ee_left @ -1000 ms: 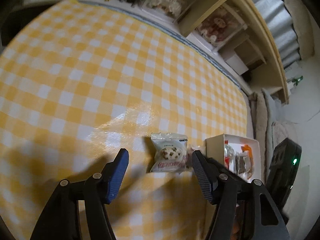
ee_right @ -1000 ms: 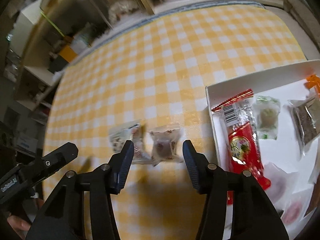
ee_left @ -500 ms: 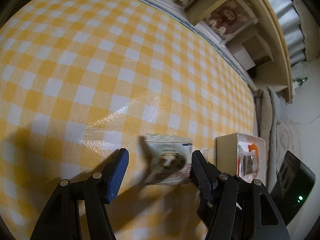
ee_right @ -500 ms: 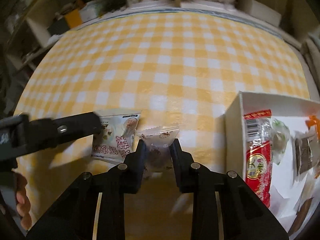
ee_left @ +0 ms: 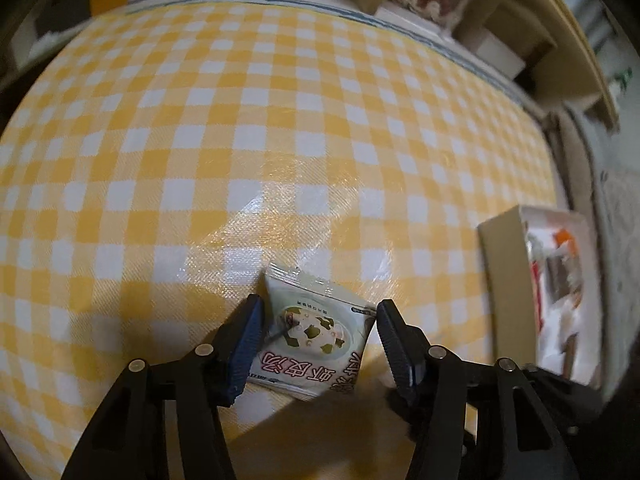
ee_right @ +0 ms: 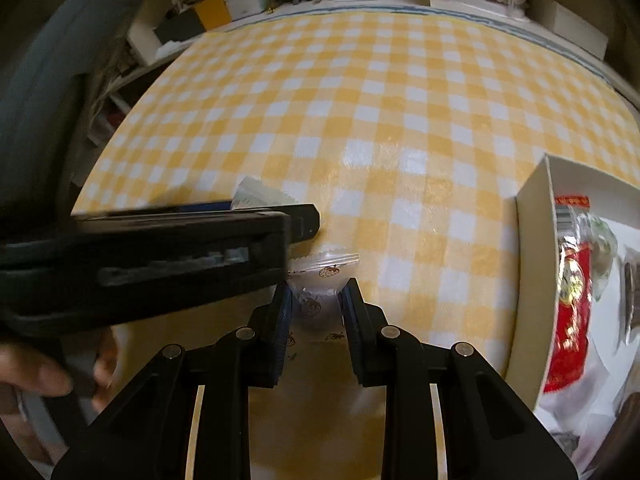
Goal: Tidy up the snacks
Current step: 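Grasp the white cookie pouch with the left tool while the right grasps the clear cake pouch, then carry both pouches over the white tray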
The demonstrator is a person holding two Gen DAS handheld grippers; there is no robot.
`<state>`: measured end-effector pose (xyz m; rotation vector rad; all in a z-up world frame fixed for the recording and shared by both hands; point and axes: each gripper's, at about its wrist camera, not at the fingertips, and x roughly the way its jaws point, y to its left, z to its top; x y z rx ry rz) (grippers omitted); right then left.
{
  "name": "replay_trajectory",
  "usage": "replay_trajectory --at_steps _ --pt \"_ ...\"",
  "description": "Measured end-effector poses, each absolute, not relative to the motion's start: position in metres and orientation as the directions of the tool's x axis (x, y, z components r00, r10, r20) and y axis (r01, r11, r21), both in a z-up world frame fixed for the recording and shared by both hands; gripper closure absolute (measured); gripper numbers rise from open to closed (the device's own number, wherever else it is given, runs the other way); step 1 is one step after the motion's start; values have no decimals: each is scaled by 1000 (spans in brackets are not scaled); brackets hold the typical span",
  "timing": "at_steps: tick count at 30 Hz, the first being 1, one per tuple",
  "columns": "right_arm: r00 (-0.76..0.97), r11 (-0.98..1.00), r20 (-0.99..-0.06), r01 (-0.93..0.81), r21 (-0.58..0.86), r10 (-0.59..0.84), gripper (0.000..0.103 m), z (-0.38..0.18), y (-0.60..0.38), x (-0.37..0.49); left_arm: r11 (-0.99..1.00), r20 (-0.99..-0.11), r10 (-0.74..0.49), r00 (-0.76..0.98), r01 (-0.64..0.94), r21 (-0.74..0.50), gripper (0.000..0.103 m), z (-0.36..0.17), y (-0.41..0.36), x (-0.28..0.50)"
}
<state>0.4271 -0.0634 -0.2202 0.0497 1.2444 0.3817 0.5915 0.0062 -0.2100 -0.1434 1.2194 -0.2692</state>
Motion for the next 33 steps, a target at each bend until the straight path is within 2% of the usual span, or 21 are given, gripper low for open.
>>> replay_trajectory --at_steps 6,8,10,11,14,17,18,19,25,33 --pt "275 944 -918 -246 219 285 77 -210 -74 417 968 -927 -212 308 197 -156 44 -212 -16 581" --pt "281 947 -918 -239 214 279 77 -205 -85 412 967 -932 -207 298 210 -147 38 -211 -21 578" --pt "284 950 -919 -230 211 273 77 -202 -92 410 964 -933 -217 286 216 -157 19 -211 -27 575" --pt "284 951 -920 -227 210 270 77 -202 -96 409 961 -935 -219 279 226 -157 18 -212 -29 574" --pt "282 953 -922 -220 207 265 77 -200 -105 406 961 -941 -197 275 243 -130 29 -214 -33 570" --pt "279 956 -925 -213 202 258 77 -202 -103 407 967 -944 -169 285 233 -103 46 -216 -29 564" --pt "279 957 -925 -210 202 256 77 -202 -103 406 970 -944 -154 291 225 -89 57 -216 -23 564" --pt "280 958 -926 -206 201 255 77 -202 -106 405 973 -942 -151 299 213 -89 59 -215 -21 563" --pt "314 960 -913 -187 211 261 77 -182 -140 394 968 -905 -238 353 158 -193 61 -195 4 557" --pt "402 958 -873 -191 215 276 77 -127 -164 396 946 -818 -325 474 166 -280 61 -128 12 535"
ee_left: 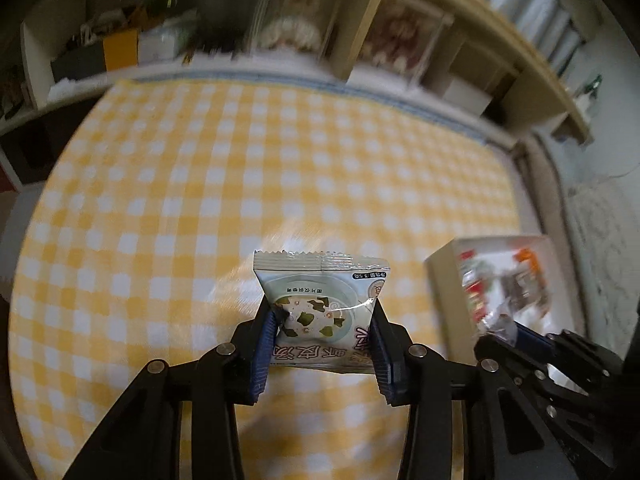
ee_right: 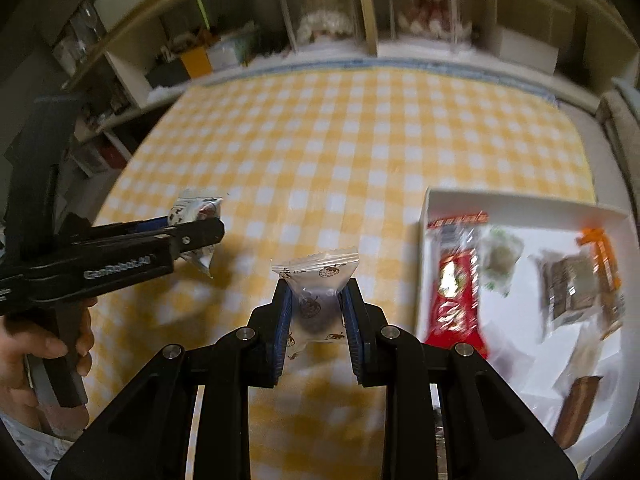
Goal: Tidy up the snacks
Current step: 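Carry both pouches over the white tray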
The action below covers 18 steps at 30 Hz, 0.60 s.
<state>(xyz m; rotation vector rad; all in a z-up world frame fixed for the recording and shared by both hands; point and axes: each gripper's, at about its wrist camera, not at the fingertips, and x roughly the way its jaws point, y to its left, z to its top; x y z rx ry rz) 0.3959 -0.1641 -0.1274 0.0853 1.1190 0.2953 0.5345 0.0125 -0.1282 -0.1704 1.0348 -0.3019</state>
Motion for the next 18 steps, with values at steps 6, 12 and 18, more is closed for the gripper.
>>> replay_trajectory --at_steps 6,12,18 --pt "470 958 -837 -190 215 281 77 -90 -177 386 934 -766 -358 534 216 -286 61 -84 9 501" --pt "534 965 -804 -166 204 262 77 -62 -197 379 906 -730 -423 537 262 -332 61 -66 -7 472" --pt "585 975 -782 -94 201 217 77 -47 -238 370 885 -717 -464 520 314 -344 61 -65 -32 460"
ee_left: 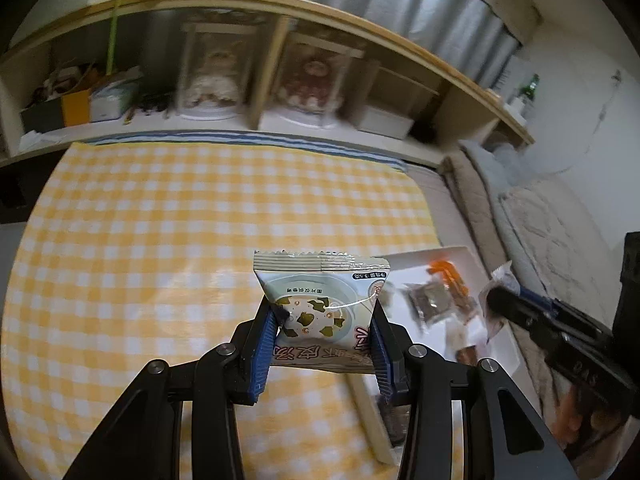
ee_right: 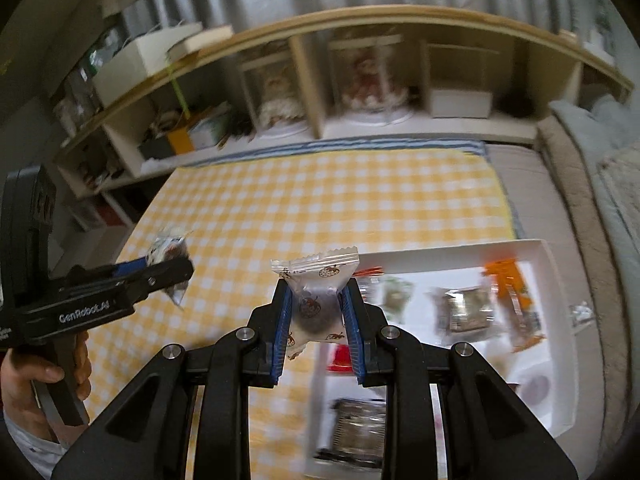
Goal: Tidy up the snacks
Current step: 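Carry both pouches over the white tray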
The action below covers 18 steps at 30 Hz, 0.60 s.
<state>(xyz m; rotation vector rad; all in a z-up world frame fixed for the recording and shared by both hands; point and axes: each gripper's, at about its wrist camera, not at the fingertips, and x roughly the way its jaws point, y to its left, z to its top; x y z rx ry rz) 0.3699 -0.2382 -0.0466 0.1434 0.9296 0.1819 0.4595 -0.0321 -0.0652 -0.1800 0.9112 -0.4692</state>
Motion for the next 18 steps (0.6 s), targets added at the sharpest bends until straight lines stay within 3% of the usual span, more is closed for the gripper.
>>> replay_trajectory --at_steps 9,18 --pt "589 977 -796 44 206 141 77 -59 -313 352 848 -714 -524 464 361 -387 61 -76 -93 475" --pt "552 958 -825 152 243 121 77 -100 -373 343 835 -768 -536 350 357 -420 61 -128 -172 514"
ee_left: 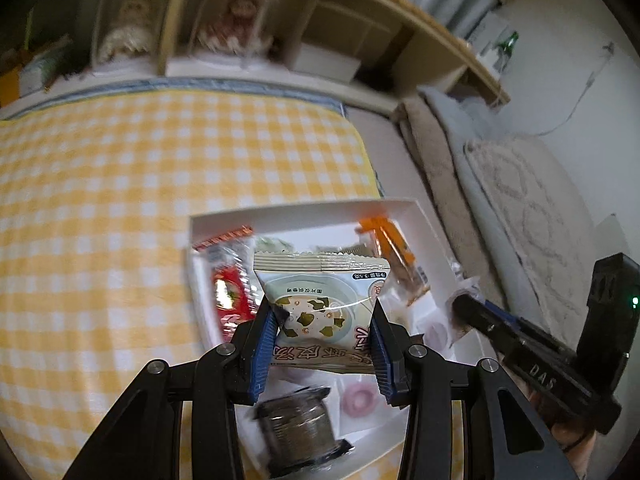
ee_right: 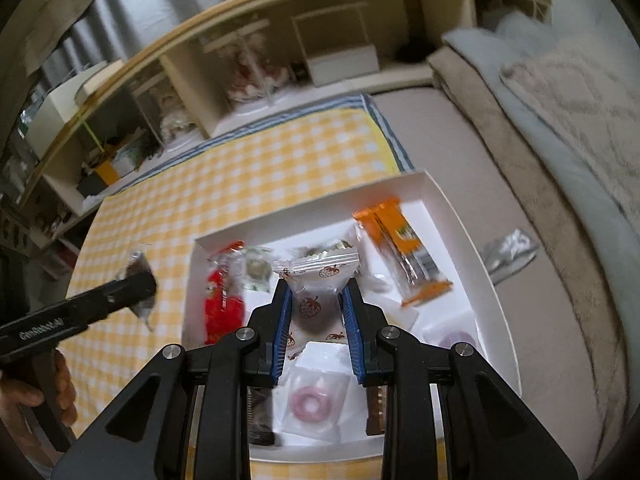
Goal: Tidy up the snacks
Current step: 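Carry both pouches over the white tray, then open both tools to release the pouches into the tray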
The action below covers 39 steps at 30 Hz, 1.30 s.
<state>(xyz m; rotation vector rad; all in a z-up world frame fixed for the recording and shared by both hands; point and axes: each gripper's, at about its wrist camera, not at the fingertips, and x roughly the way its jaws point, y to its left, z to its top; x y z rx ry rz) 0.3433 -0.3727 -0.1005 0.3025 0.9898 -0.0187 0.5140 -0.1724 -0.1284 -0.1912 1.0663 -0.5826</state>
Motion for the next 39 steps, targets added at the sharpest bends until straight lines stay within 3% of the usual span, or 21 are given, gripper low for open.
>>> replay_trajectory --at_steps 14,15,16,18,22,26,30,32,37,39 --pt "444 904 -854 188 385 271 77 -172 -382 363 893 -868 -405 286 327 -309 60 -193 -255 582" --pt "440 900 -853 189 392 279 77 -174 -381 365 896 -871 -399 287 325 -304 55 -197 -258 583" --pt "438 897 -851 187 401 289 77 -177 -380 368 896 -872 -399 284 324 -304 39 -199 -260 585" --pt "433 898 -853 185 400 291 75 -180 -378 370 889 -868 -409 281 336 -310 30 -204 -265 586" --pt "406 913 -880 210 351 245 52 -183 -377 371 886 -870 -400 288 362 -288 30 -206 -266 580" --pt "406 925 -887 202 323 221 50 -178 -382 364 887 -866 -402 297 362 -288 27 -200 -252 566" --pt "411 939 -896 209 272 168 37 -167 -388 354 884 -860 -410 304 364 -292 20 -186 -239 555" --pt "415 943 -898 216 254 147 23 -162 -392 349 884 -858 -409 311 368 -288 17 -180 -235 549" --pt "420 952 -901 219 214 106 4 -149 -396 342 887 -854 -404 329 370 -277 1 -162 -221 534" --pt "430 955 -898 220 201 90 0 -142 -396 340 888 -849 -404 341 368 -275 0 -152 -214 528"
